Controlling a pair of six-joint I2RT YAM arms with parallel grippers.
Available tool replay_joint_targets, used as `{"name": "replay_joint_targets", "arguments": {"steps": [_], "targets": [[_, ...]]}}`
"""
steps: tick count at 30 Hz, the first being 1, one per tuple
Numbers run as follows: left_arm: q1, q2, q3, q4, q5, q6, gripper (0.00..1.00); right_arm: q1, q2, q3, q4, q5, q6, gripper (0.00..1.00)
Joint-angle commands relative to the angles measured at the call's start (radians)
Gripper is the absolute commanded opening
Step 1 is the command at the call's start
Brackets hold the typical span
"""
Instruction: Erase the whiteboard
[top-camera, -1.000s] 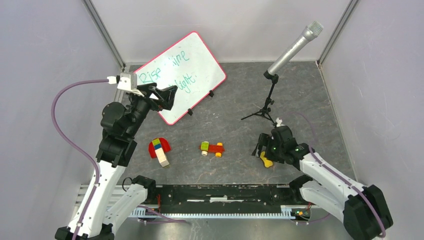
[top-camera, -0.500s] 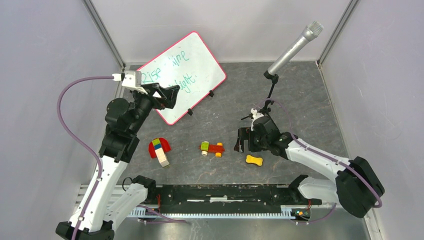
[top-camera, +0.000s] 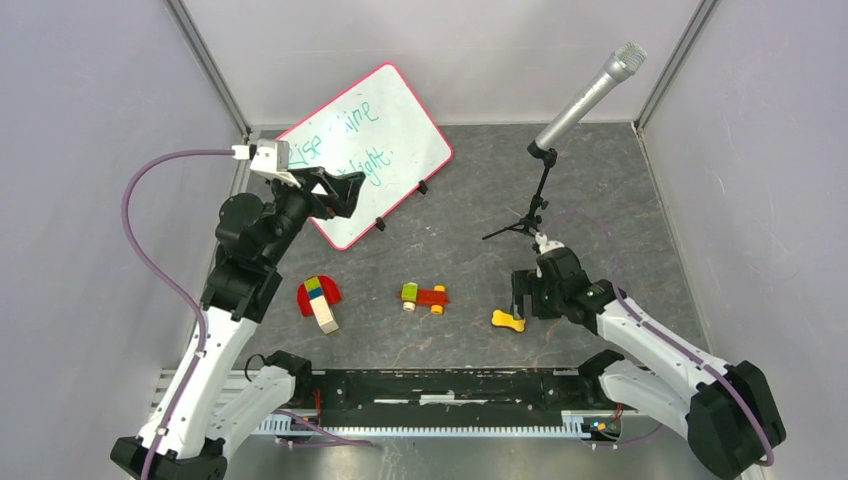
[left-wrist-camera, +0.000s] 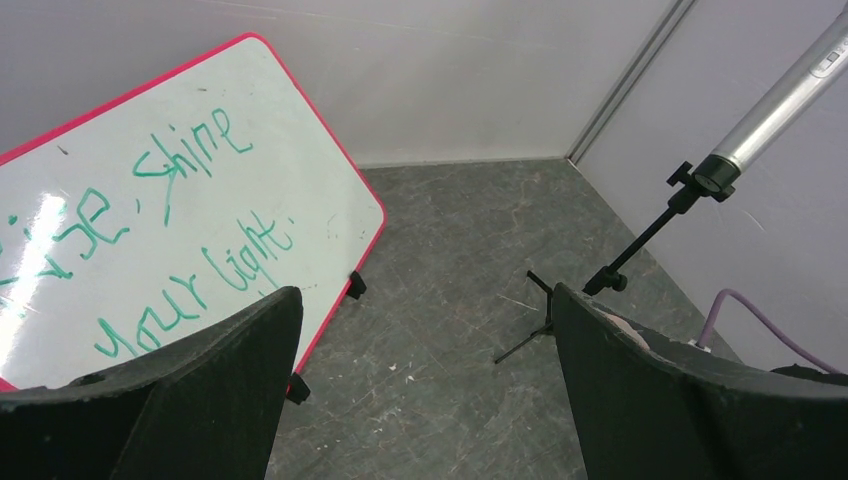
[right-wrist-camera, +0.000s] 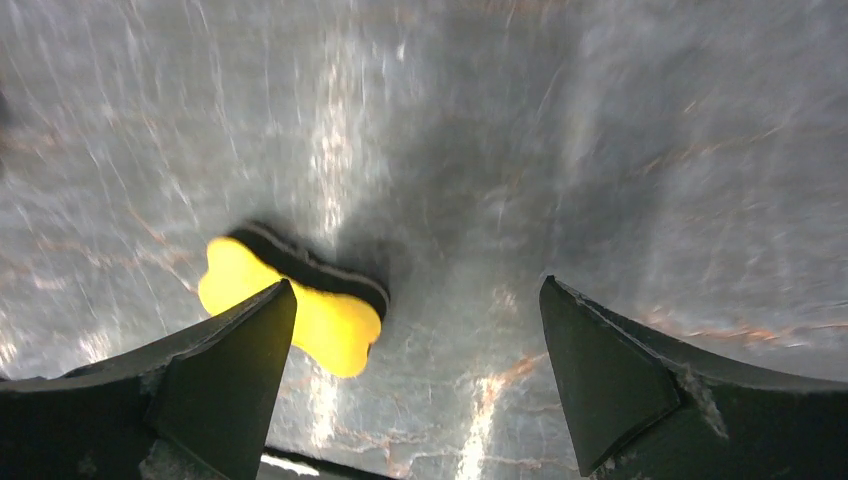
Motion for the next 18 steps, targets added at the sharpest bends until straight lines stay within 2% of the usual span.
{"name": "replay_joint_targets", "arguments": {"steps": [1, 4, 6, 10, 13, 18], "targets": [[-0.009, 0.015, 0.001, 0.023, 0.020, -0.043, 1.00, -0.001, -0.081, -0.096, 0.052, -0.143, 0.023, 0.98], [-0.012, 0.035, 0.001, 0.022, 0.030, -0.055, 1.00, 0.009, -0.117, -0.195, 0.207, -0.269, 0.117, 0.97], [-0.017, 0.059, 0.005, 0.014, 0.031, -0.056, 1.00, 0.041, -0.085, -0.231, 0.287, -0.338, 0.160, 0.97], [-0.039, 0.130, 0.034, -0.044, 0.034, -0.074, 1.00, 0.124, -0.030, -0.224, 0.408, -0.363, 0.230, 0.97], [-0.049, 0.179, 0.019, -0.096, 0.123, -0.128, 1.00, 0.176, -0.033, -0.209, 0.529, -0.376, 0.287, 0.97], [-0.108, 0.206, -0.079, -0.162, 0.237, -0.195, 0.96, 0.190, -0.044, -0.194, 0.610, -0.368, 0.303, 0.96]]}}
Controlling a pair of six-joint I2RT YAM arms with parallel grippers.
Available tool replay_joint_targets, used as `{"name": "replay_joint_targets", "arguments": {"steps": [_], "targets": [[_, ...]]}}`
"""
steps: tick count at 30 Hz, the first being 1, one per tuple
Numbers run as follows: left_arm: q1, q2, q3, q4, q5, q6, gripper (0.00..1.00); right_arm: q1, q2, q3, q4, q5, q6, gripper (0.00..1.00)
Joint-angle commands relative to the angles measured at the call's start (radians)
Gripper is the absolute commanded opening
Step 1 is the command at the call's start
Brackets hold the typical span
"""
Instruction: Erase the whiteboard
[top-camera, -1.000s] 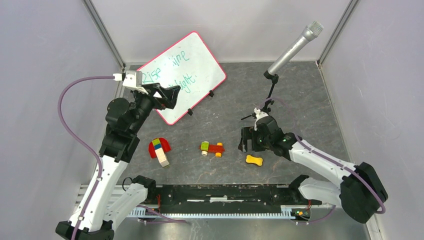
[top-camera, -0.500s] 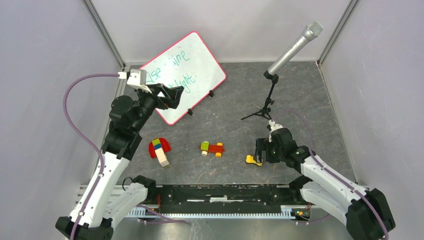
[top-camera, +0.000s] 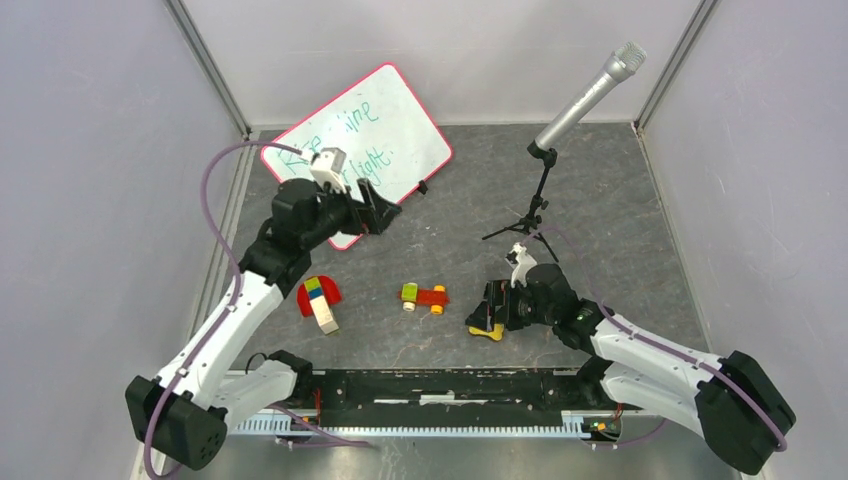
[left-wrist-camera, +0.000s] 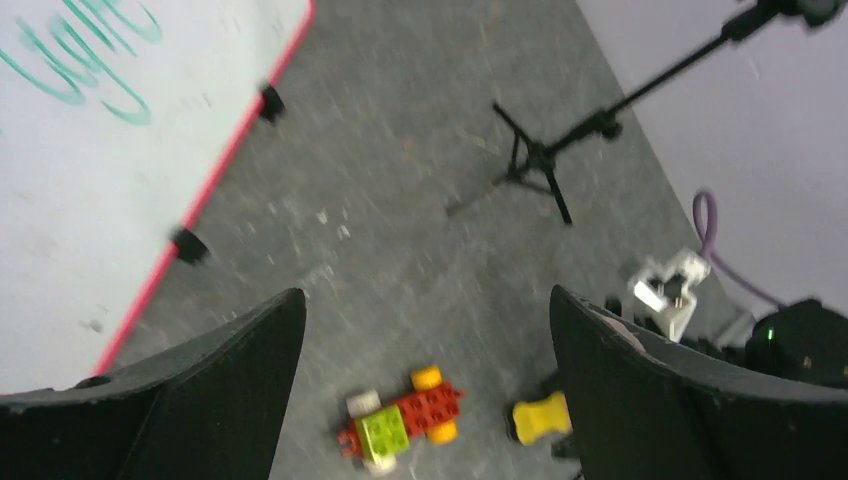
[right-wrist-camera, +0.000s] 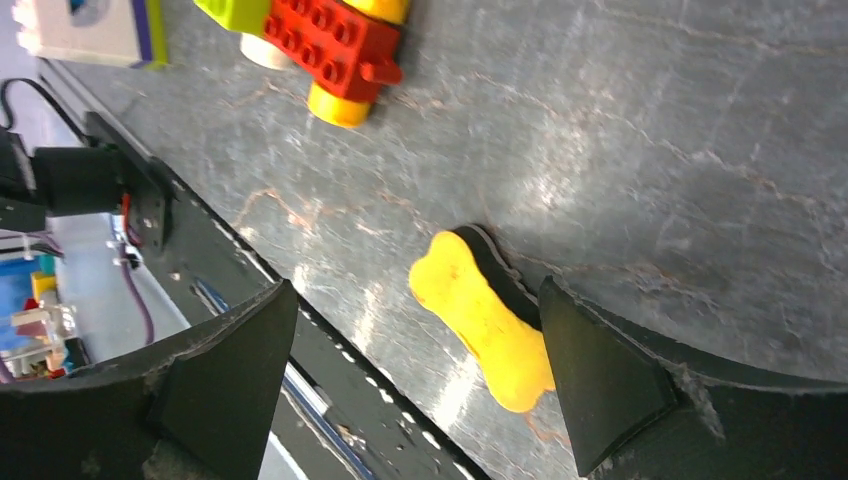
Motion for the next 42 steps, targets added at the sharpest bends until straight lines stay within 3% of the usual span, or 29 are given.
{"name": "replay_joint_targets", "arguments": {"steps": [1, 7, 9, 12, 16, 21, 25, 28, 37, 42], "targets": [[-0.084, 0.000, -0.065, -0.075, 0.140, -0.085, 0.96, 0.005, -0.015, 0.021, 0.108, 0.027, 0.017, 0.96], [-0.326, 0.008, -0.075, -0.098, 0.182, 0.102, 1.00, -0.003, 0.002, 0.312, -0.344, 0.687, -0.263, 0.98], [-0.406, 0.051, -0.043, -0.163, 0.215, 0.234, 1.00, -0.004, -0.034, 0.327, -0.380, 0.892, -0.232, 0.98], [-0.532, 0.136, 0.026, -0.292, 0.119, 0.410, 1.00, -0.010, -0.118, 0.312, -0.353, 1.036, -0.229, 0.98], [-0.607, 0.219, 0.018, -0.266, 0.148, 0.600, 1.00, -0.021, -0.231, 0.301, -0.358, 1.214, -0.216, 0.98], [-0.696, 0.348, 0.025, -0.076, 0.127, 0.690, 1.00, -0.023, -0.419, 0.204, -0.283, 1.287, -0.267, 0.98], [-0.756, 0.519, 0.115, -0.066, 0.025, 0.791, 1.00, -0.023, -0.619, 0.134, -0.268, 1.262, -0.262, 0.98], [-0.781, 0.617, 0.160, -0.031, 0.049, 0.812, 1.00, -0.023, -0.729, 0.100, -0.275, 1.265, -0.277, 0.98], [-0.840, 0.819, 0.315, -0.068, -0.002, 0.872, 1.00, -0.023, -0.816, 0.128, -0.360, 1.268, -0.324, 0.98], [-0.849, 0.851, 0.313, -0.081, -0.022, 0.880, 1.00, -0.022, -0.818, 0.128, -0.374, 1.240, -0.306, 0.98]]}}
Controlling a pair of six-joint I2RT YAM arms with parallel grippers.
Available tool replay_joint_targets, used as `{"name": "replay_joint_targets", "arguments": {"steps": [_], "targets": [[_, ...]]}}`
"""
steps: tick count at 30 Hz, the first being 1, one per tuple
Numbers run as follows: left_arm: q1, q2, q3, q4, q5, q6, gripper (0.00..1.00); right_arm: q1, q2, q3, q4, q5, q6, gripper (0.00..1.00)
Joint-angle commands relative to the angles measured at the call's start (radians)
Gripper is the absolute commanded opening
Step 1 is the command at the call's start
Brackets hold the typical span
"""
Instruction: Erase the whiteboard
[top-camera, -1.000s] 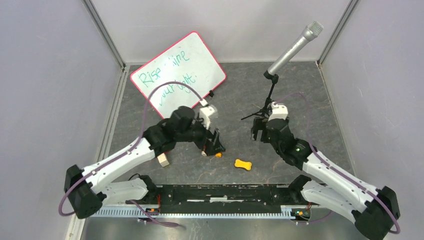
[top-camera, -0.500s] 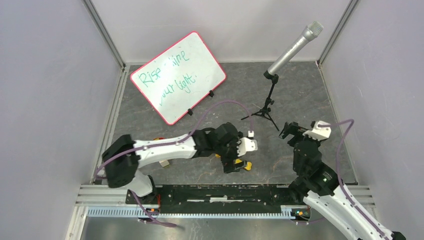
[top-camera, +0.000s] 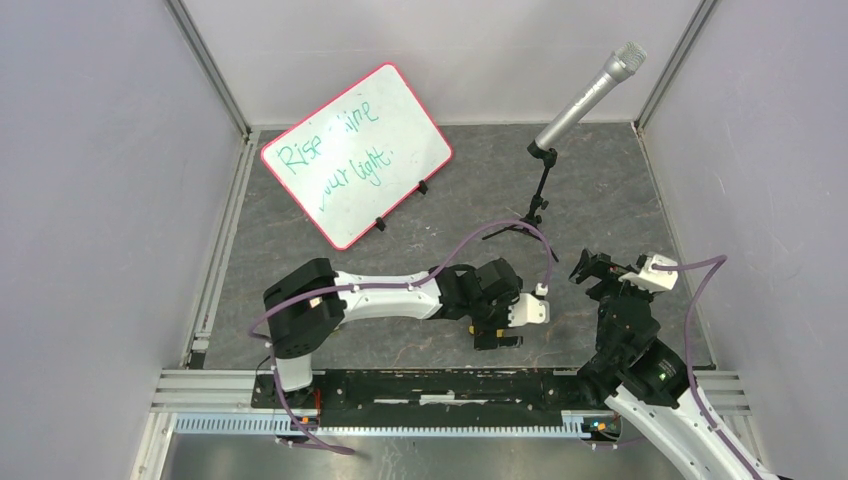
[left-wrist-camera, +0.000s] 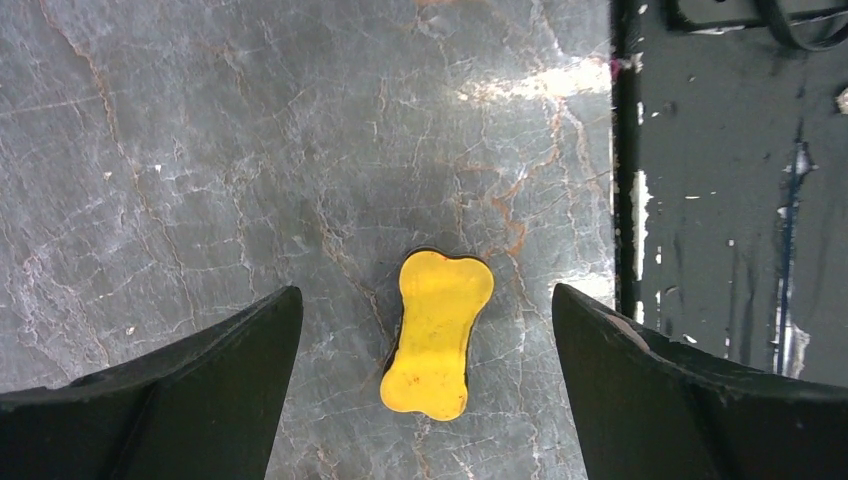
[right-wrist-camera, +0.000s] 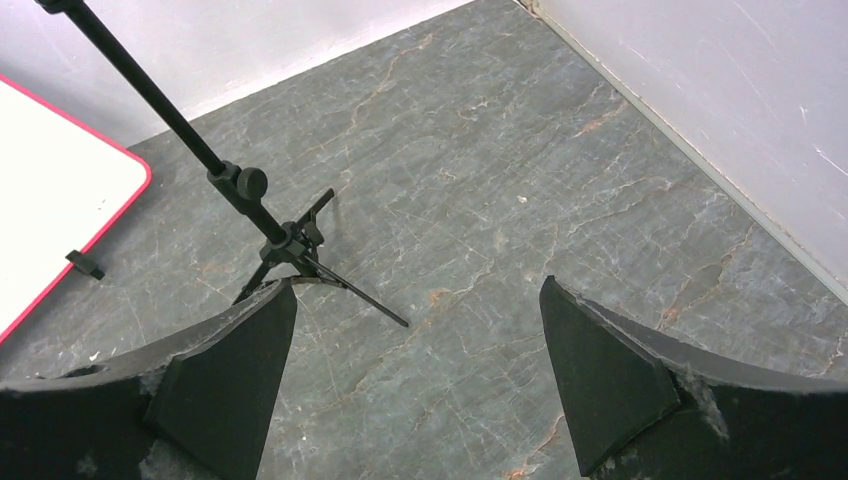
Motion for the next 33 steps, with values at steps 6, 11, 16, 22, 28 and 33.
{"name": "replay_joint_targets", "arguments": {"steps": [6, 11, 16, 22, 28, 33], "targets": [[-0.008, 0.024, -0.028, 0.060, -0.105, 0.026, 1.00, 0.001, -0.004, 0.009, -0.006, -0.015, -0.014, 0.98], [-0.009, 0.021, -0.074, 0.101, -0.137, 0.018, 0.94, 0.001, 0.015, 0.000, 0.003, -0.032, -0.017, 0.98], [-0.014, 0.013, -0.099, 0.118, -0.137, 0.022, 0.78, 0.002, 0.037, -0.007, 0.003, -0.040, -0.005, 0.98], [-0.016, 0.007, -0.122, 0.142, -0.085, -0.007, 0.68, 0.002, 0.068, -0.024, 0.024, -0.077, 0.008, 0.98], [-0.016, -0.002, -0.130, 0.160, -0.066, -0.020, 0.54, 0.001, 0.108, -0.023, 0.034, -0.114, 0.021, 0.98], [-0.015, -0.006, -0.129, 0.149, -0.056, -0.022, 0.45, 0.001, 0.109, -0.028, 0.035, -0.124, 0.028, 0.98]]}}
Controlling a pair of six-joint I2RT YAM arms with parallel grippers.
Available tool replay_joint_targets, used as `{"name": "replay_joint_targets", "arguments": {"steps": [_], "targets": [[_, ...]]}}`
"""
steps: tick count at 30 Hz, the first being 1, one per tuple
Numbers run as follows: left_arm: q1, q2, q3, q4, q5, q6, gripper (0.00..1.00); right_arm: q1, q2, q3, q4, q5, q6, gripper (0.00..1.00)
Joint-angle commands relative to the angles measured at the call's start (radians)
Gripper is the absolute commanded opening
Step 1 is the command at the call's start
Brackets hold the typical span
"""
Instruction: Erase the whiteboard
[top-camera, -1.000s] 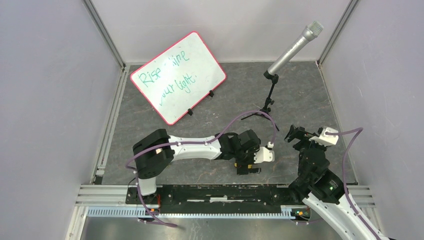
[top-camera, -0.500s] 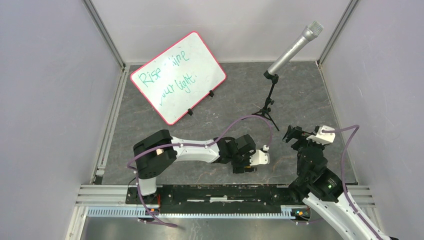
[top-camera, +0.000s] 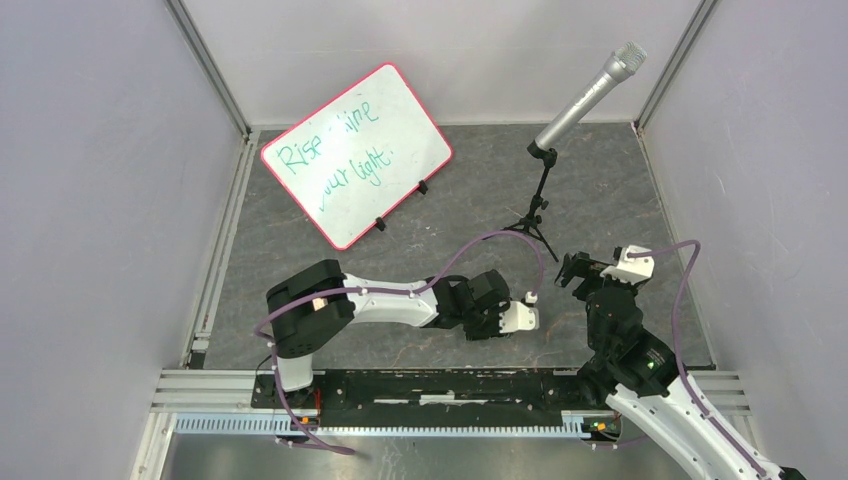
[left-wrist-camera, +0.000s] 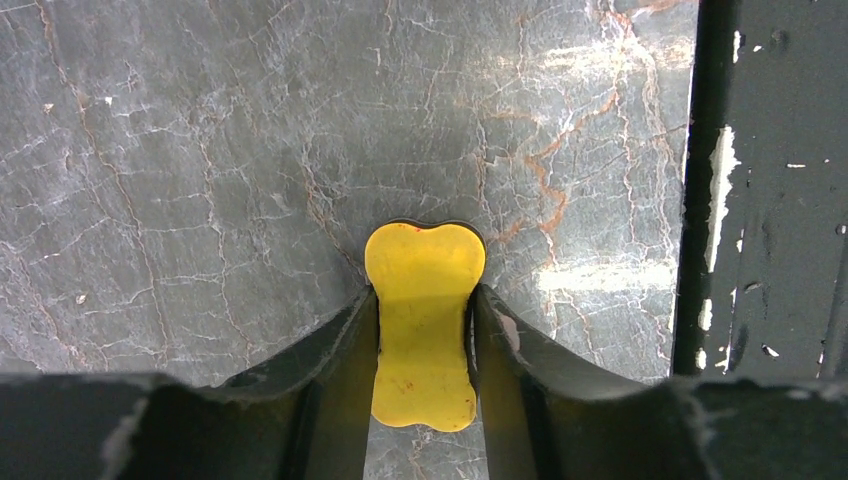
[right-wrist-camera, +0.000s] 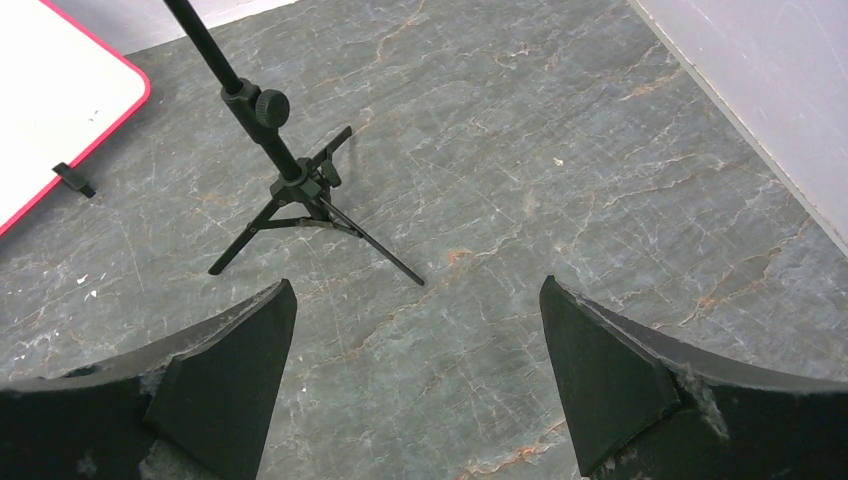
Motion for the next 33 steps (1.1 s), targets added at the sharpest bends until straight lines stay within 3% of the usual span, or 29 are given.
{"name": "replay_joint_targets", "arguments": {"steps": [1, 9, 18, 24, 33], "targets": [[-0.010, -0.030, -0.005, 0.023, 0.029, -0.021, 0.44, 0.002, 0.005, -0.013, 0.038, -0.019, 0.017, 0.98], [-0.003, -0.123, -0.003, -0.015, -0.060, -0.063, 0.42, 0.001, 0.007, -0.006, 0.015, -0.033, -0.011, 0.98], [0.019, -0.275, -0.035, -0.049, -0.204, -0.115, 0.42, 0.001, 0.072, -0.014, 0.069, -0.161, -0.070, 0.98], [0.058, -0.367, -0.074, -0.057, -0.254, -0.151, 0.43, 0.001, 0.208, 0.021, 0.115, -0.328, -0.165, 0.98], [0.159, -0.514, -0.135, -0.096, -0.320, -0.227, 0.43, 0.001, 0.412, 0.005, 0.290, -0.700, -0.289, 0.98]]}}
